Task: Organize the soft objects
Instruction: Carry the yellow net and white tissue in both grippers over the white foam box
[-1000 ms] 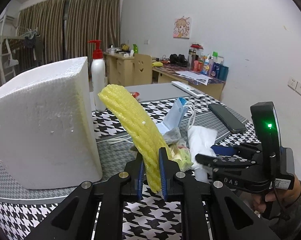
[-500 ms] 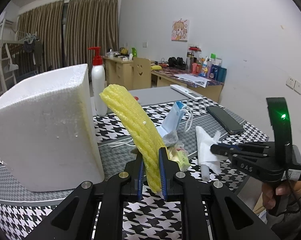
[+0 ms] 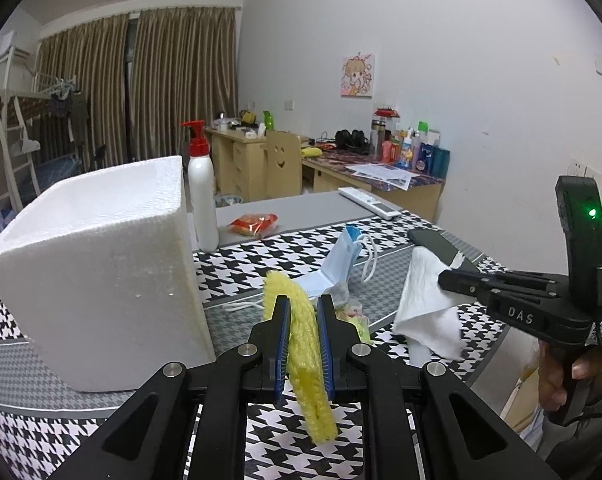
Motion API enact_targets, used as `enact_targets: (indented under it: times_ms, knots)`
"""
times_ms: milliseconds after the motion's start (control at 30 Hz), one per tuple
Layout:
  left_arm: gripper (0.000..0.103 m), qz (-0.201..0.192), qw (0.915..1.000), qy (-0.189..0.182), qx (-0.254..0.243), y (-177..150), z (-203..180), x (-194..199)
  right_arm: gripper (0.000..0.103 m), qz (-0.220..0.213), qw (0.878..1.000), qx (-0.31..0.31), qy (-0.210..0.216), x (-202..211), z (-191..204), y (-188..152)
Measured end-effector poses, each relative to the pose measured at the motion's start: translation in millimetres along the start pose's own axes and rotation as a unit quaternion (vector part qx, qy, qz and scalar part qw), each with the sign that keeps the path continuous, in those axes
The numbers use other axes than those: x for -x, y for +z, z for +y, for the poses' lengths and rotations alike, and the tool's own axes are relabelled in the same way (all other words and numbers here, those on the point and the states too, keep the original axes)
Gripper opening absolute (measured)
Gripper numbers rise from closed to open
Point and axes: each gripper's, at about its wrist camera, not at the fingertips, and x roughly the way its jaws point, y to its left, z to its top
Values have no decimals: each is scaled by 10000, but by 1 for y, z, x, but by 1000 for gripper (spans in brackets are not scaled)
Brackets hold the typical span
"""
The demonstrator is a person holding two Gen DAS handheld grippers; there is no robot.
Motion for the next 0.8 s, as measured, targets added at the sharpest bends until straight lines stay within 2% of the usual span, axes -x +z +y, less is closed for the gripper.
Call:
enact_targets:
  times_ms: [367,800]
  knots:
    - [10,37,10000,28,-8,0,2,10,5,-304,9995,-15,89,16,3,9]
    - [10,-212,9994,129,-260,25,-2,27,5,-605,9977,154,251,31,17,27]
